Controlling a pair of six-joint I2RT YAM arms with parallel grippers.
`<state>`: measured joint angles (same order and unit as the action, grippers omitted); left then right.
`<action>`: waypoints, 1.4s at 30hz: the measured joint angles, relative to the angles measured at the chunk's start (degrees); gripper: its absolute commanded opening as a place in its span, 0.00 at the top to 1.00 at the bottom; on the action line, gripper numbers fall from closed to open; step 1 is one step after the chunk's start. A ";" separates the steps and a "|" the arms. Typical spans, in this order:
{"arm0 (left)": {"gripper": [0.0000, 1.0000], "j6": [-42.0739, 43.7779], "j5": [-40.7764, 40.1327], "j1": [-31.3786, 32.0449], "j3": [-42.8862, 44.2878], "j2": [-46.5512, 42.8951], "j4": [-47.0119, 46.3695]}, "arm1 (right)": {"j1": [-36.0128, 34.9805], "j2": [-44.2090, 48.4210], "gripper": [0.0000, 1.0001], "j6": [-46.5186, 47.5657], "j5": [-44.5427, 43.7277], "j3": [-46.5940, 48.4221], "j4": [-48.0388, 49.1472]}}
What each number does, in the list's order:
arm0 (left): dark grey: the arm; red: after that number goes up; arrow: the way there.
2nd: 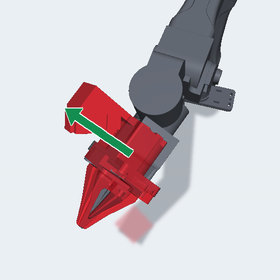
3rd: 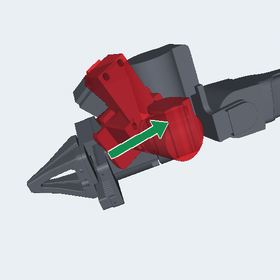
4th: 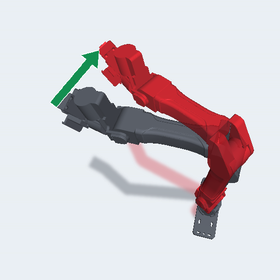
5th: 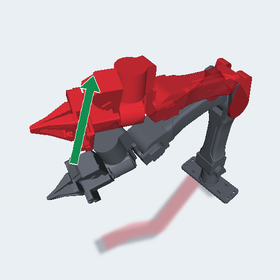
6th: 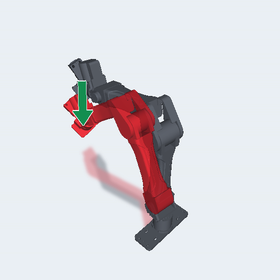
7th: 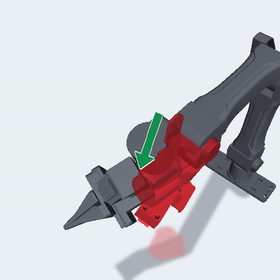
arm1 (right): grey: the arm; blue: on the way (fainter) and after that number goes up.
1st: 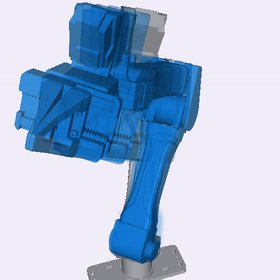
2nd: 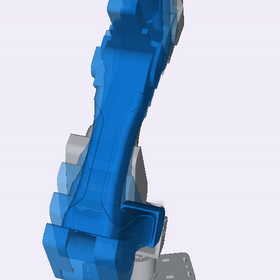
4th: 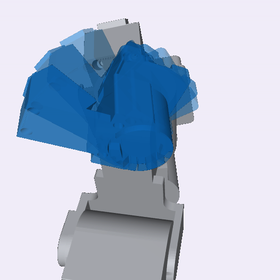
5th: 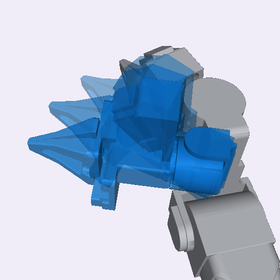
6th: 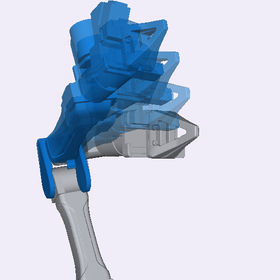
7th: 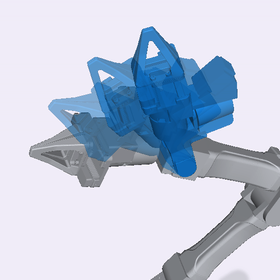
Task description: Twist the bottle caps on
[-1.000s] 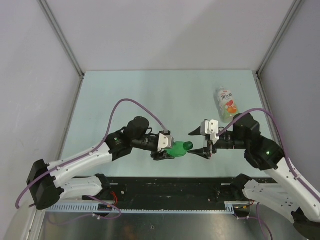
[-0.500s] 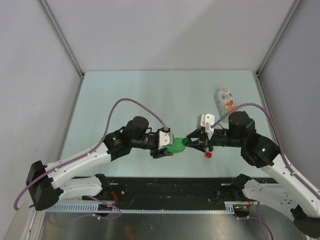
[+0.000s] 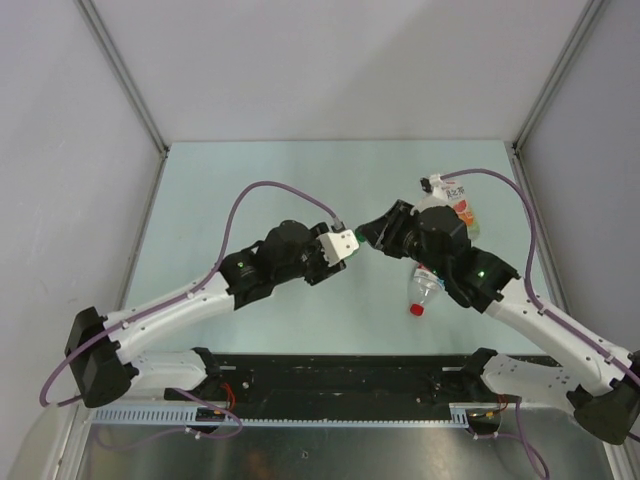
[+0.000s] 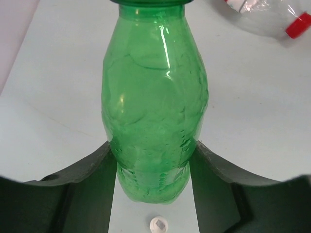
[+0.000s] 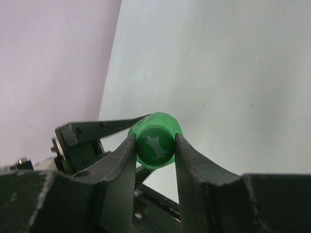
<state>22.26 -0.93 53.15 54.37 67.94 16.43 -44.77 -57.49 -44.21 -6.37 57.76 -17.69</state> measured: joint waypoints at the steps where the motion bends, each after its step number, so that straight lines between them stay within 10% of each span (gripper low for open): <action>1: 1.00 -0.13 -1.01 0.11 0.22 0.50 -0.44 | -0.42 -0.20 0.93 -3.41 -2.58 -0.13 0.00; 6: 1.00 -0.31 -3.69 1.07 0.50 1.40 -3.67 | -1.03 0.90 0.22 -7.72 -7.54 -0.37 0.31; 9: 1.00 -0.72 -3.61 1.14 0.50 1.40 -5.95 | -0.31 2.45 0.03 -1.79 -3.23 -0.55 2.47; 26: 1.00 2.43 20.20 1.11 -4.02 -5.90 -1.68 | 8.48 18.69 0.11 60.11 49.35 -0.90 -8.09; 42: 1.00 4.35 27.10 1.11 -4.02 -6.14 0.92 | 7.63 14.56 0.29 70.62 54.82 -1.88 -10.78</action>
<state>26.61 26.17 54.26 50.35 61.80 17.34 -37.15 -42.94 26.41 48.45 55.88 -28.47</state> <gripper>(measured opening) 0.591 0.755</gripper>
